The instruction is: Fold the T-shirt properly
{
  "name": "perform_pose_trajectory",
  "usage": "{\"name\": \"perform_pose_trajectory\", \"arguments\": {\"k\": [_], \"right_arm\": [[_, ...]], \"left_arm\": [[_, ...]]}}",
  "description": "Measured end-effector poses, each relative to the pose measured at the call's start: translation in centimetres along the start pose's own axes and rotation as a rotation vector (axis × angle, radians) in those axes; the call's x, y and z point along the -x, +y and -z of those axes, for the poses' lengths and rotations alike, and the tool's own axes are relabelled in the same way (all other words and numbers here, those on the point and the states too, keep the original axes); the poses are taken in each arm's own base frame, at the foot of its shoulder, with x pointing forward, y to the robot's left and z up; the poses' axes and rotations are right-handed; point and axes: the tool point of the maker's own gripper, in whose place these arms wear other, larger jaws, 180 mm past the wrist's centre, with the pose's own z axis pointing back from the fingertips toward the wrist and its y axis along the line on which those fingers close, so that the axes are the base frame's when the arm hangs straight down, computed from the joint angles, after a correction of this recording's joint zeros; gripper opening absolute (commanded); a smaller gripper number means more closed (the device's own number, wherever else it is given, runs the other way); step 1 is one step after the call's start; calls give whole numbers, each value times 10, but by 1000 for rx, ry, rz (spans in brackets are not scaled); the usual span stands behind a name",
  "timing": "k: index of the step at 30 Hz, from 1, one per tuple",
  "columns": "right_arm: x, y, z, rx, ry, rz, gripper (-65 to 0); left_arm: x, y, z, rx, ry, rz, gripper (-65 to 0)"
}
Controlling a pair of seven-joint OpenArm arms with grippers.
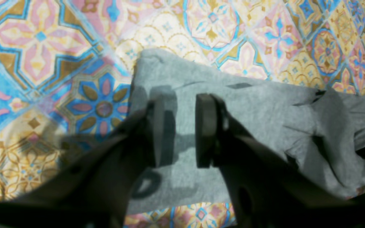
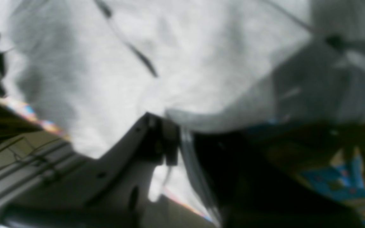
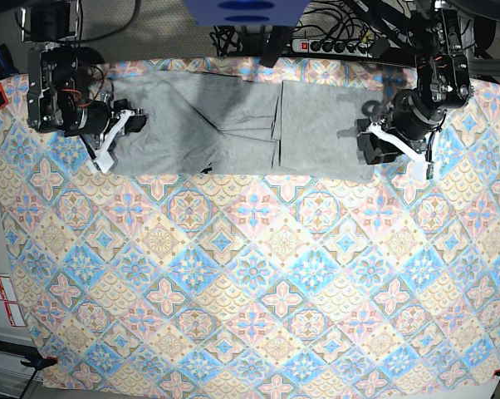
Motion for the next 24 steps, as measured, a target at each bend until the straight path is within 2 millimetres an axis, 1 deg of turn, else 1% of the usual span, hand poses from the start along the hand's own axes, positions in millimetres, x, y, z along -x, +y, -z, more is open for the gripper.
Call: {"name": "perform_pose_trajectory", "arguments": {"k": [2,4,6,8,10,11,14,16,18,20,22,24], "right_arm": [[-19,-7,-13,14,-79,20,-613],[-34,-19,-25,41,-142,46,-613],[-42,-30,-35,67,-190,77,-614],[-41,-38,-41,84,-205,103,-614],[-42,-43,-44,101,-200,109,-614],[-47,-45,-46,104,-210,109,-614],[-70,-39,-50,83,-270,92,-614],[-74,-37,-52,81,-280,82,-614],[-70,-33,-53,77,-271,71,-614],[-67,-23,-54,72,-262,40,-614],[-63,-8,-52,56,-245,-16,-614],[-60,14,-46,27,-223,-78,-614]], "left_arm": [[0,0,0,-1,0,-1,-481],[0,1,0,-1,0,-1,-481],[-1,1,0,-3,-7,-1,-481],[-7,0,-1,1,-45,-5,-482],[-9,1,-1,-2,-56,-2,-482],[-9,2,-1,-3,-56,-1,-482],[-9,1,-1,-1,-56,-2,-482],[-9,1,-1,-2,-56,-2,-482],[-10,1,-1,-2,-57,-2,-482],[-10,1,-1,-2,-57,-2,-482],[-10,1,-1,-1,-58,-3,-482],[-10,1,-1,-2,-57,-2,-482]]}}
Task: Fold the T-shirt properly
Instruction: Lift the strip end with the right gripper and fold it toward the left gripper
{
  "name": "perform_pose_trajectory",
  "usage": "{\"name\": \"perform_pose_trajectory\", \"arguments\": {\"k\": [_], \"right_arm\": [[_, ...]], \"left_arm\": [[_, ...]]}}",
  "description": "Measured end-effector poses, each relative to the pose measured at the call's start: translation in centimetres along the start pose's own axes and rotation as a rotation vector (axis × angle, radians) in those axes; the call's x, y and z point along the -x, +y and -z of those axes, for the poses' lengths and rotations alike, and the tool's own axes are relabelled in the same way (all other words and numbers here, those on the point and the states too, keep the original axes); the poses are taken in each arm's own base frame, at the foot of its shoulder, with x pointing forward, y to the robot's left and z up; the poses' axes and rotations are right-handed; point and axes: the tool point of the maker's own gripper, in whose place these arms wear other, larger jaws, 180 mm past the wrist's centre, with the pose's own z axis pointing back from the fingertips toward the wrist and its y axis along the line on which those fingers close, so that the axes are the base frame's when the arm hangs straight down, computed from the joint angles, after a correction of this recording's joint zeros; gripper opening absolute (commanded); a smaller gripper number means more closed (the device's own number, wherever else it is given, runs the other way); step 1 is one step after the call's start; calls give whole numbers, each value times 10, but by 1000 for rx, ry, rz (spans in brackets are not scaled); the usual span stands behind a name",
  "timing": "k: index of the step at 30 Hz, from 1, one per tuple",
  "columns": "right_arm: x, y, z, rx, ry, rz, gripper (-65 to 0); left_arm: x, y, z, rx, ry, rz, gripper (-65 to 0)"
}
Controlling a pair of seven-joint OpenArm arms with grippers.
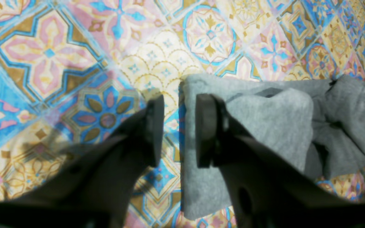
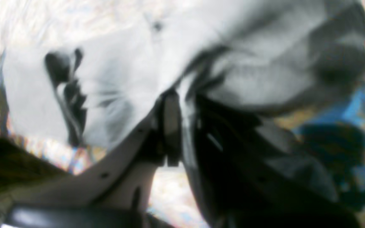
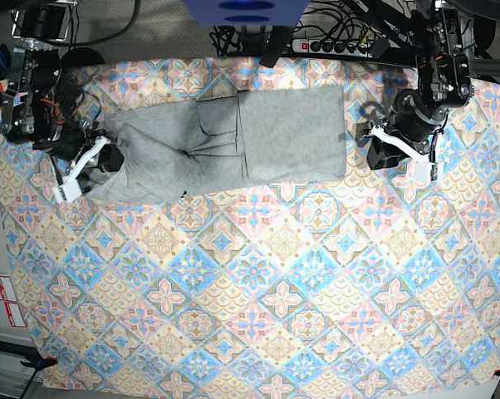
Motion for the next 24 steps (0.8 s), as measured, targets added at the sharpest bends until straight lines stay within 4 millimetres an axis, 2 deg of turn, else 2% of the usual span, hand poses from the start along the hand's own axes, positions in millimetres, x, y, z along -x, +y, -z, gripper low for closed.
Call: {"name": "perform_pose_trajectory", "arguments": {"k": [3,5,8,13,16,20,24], "right_arm": [[4,50,14,-111,32,-108,-615],[5,81,19,-179,31,-151,-615],[8,115,27,-255,28,-166,-615],[27,170,43,-392,70,-185,-614],[32,188,44,-429,93,-219,-614],[10,193,40,-436,32,-263,-613],[13,206,43,-462,84,-332,-613]], "left_arm": [[-2,4,-2,-11,-6,-5,-482],[-8,15,-6,-40,-27,-16,-482],[-13,30,-13,-81,-46,-24,-482],[-10,48,-23,-130,-47,-42,-482],[-4,49,-25,-133,-35,-43,-482],[0,50,-27,-137,-23,-45,-482],[1,50,-27,-137,-23,-43,-482]]}}
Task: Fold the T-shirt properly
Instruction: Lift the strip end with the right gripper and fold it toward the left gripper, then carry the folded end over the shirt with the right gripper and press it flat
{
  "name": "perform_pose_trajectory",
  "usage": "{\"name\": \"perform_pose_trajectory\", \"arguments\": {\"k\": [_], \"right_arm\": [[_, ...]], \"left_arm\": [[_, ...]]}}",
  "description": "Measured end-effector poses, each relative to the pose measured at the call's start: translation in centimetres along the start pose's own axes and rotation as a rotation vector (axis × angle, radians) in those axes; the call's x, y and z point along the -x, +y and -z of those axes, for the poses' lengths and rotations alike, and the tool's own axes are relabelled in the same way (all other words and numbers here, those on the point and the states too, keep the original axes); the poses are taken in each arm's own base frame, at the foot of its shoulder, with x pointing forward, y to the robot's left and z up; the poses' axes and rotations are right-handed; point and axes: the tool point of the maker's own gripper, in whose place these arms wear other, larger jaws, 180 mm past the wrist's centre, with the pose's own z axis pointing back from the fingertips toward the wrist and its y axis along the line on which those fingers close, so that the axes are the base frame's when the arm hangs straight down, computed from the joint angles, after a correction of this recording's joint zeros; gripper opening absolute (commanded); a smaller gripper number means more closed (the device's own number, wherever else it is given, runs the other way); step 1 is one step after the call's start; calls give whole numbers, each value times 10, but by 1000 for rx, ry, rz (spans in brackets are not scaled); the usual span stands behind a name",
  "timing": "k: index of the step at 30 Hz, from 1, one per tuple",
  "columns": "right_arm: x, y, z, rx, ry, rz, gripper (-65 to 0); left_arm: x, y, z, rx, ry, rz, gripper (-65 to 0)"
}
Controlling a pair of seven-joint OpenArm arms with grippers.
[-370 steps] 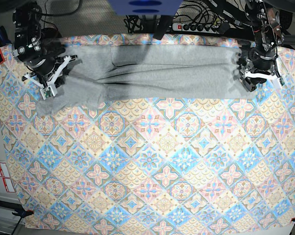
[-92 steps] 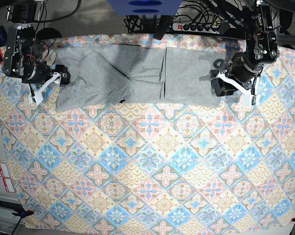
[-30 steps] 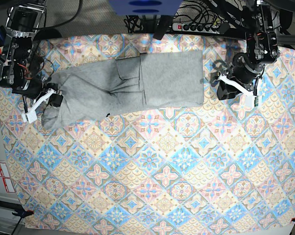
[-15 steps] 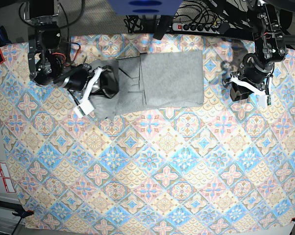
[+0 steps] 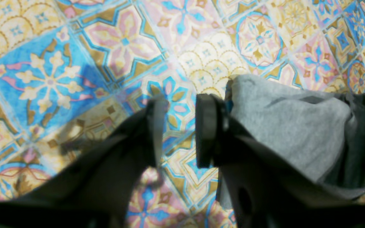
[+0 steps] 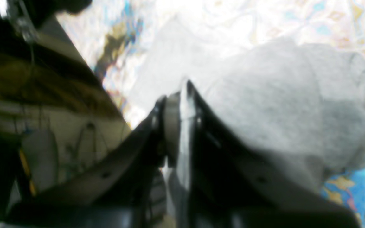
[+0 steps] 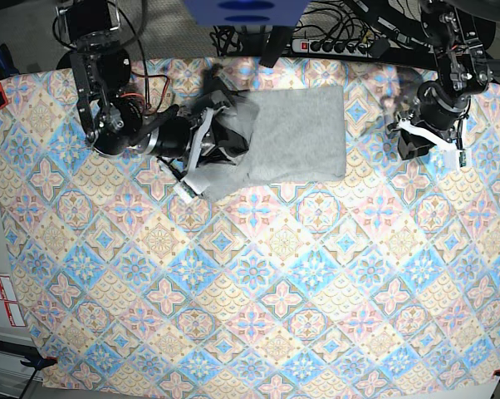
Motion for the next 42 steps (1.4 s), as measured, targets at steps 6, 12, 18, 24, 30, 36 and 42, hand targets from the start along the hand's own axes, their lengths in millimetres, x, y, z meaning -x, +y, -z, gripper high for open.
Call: {"name": "perform_pose_trajectory", "arguments": {"k": [6,12,18,24,30,36,42], "right_arm": [[-24,21,15,-70,22,-132,-612],[-14,37,31,-111,162,-466,-612],[-6,43,47,-129,271,-711,-612],[3,32,64,-134,365,-728,-612],[-3,50,86,-196,353,-716,-612],[-3,53,97,-201,370,-706,-599],[-8,61,108,-240,308,-660,-480]], "left_arm": [[2,1,-1,-5,5,1,-482],[4,2,-1,-8,11,1,-482],[5,3,-1,-11,12,-2,-482],[7,3,-1,-12,15,-5,-482],[11,4,-3,-19,24,-10,-482],[11,3,-2,-14,26,-8,-482],[15,-2,-1,-4,26,-31,-482]]}}
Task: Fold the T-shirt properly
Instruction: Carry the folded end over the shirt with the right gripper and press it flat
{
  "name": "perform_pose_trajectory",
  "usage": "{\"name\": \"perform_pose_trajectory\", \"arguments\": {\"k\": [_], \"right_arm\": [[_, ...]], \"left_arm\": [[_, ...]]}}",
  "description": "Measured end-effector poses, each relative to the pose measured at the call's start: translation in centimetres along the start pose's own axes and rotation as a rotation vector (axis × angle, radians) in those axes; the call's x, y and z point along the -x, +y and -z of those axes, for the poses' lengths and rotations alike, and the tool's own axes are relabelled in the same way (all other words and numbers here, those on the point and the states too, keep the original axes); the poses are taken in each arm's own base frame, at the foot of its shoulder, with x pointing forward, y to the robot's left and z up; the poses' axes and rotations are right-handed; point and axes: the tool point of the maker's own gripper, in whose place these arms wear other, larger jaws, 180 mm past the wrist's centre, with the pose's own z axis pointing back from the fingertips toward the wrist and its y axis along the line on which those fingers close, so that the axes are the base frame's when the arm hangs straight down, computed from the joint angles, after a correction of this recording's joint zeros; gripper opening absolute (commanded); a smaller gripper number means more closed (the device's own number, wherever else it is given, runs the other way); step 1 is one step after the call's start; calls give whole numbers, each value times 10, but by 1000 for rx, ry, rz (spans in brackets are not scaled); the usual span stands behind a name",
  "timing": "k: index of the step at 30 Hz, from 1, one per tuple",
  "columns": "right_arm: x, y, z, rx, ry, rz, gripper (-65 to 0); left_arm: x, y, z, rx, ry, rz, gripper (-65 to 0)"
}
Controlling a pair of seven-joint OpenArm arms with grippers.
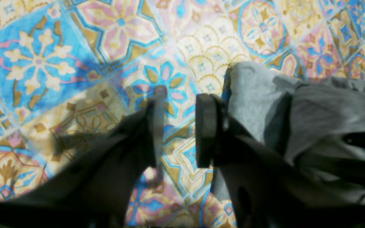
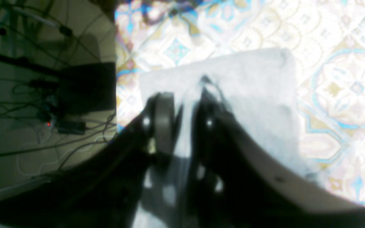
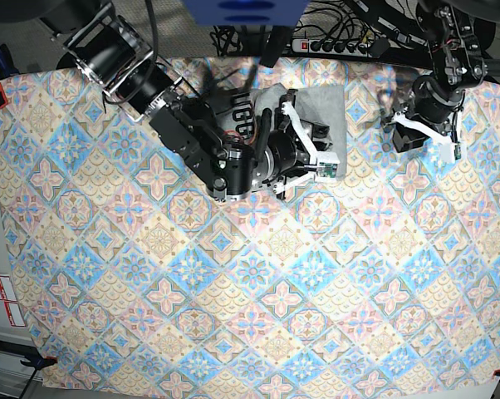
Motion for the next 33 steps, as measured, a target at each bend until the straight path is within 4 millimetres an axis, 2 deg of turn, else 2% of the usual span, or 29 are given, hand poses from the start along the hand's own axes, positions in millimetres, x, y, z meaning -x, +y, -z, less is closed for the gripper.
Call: {"name": "perform_pose_trajectory", "arguments": {"k": [3,6,8,10,13,15,17,20,26,33], "right_arm": [[-4,0,-1,3,-15,-1,-438],[-7,-4,-4,11,-30,5,-433],[-8,-14,-12,42,-54,31,-433],[-9,-30,-30,100,-87,47,-433],[-3,-59,-69,217,-122,63,-434],[11,-73,-83,264,-99,82,-452],[28,-76,-89,280,-51,91,-512],[37,-62,-78,243,-42,106,-596],[48,-6,-29,82,84,-26,-601],[82,24,10,45,324,-245,-601]], "left_arm": [[0,0,0,-1,1,1,-482],[0,-1,0,3,1,1,-482],[0,-1,0,2,1,2,-482],[0,-1,1,2,0,2,-482],[-1,-1,1,2,-1,2,-482],[0,0,1,2,1,0,-482],[4,2,3,-3,13,-8,-482],[6,4,4,-7,18,-11,-482],[10,8,8,-12,31,-22,-482],[7,7,9,-9,22,-22,-482]]}}
